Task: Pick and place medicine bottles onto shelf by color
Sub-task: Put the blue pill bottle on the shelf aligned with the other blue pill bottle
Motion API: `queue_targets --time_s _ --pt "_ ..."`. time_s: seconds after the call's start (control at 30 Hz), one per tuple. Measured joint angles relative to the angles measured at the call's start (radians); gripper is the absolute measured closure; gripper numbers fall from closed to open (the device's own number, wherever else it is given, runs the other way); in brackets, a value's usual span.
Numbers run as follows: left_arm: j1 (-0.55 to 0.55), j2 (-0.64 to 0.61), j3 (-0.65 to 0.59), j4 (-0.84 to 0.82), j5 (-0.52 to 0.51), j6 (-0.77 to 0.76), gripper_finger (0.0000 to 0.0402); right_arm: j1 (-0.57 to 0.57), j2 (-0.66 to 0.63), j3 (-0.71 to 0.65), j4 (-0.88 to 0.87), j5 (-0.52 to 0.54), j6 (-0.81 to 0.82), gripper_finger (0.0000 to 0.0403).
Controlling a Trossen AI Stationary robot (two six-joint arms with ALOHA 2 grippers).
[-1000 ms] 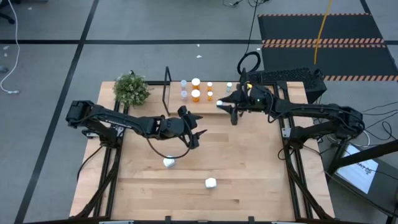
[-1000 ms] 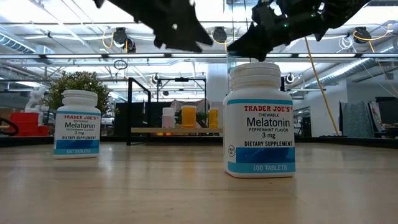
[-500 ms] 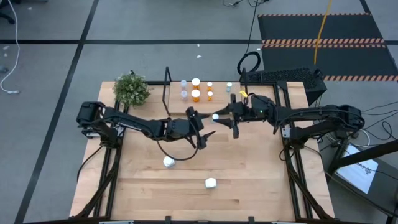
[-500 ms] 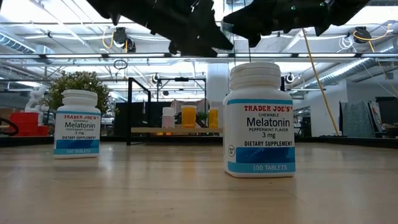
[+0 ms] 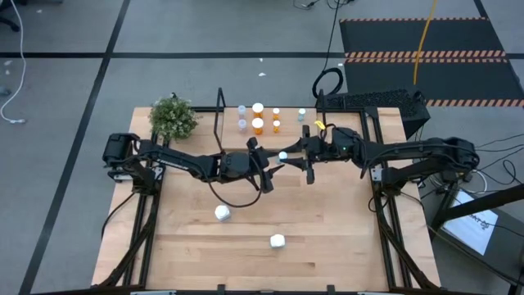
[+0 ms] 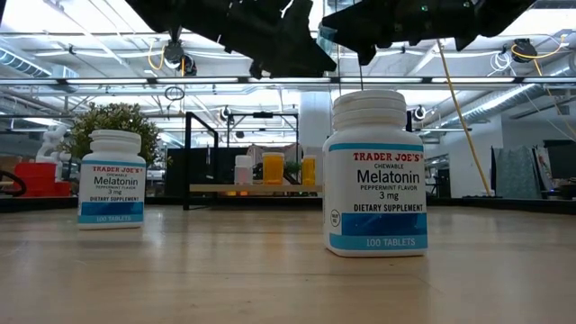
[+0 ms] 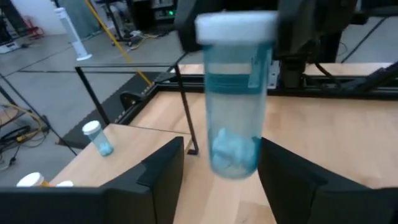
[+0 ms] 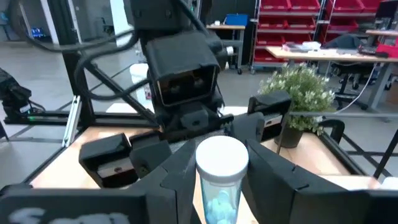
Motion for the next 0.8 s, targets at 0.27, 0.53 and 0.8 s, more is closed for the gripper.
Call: queue_targets --time_s 0.27,0.53,0.8 --pt "0.000 0.000 0.000 0.008 0.068 0.016 0.0215 0.000 0.041 0.000 0.013 0.000 -0.002 0.0282" --pt "0.000 0.000 0.000 -0.016 0.068 0.019 0.0215 0.000 0.043 0.000 0.025 0.000 -0.011 0.0282" --pt "0.000 0.000 0.000 -0.012 0.067 0.006 0.0216 0.000 0.043 0.000 0.025 0.000 -0.025 0.0282"
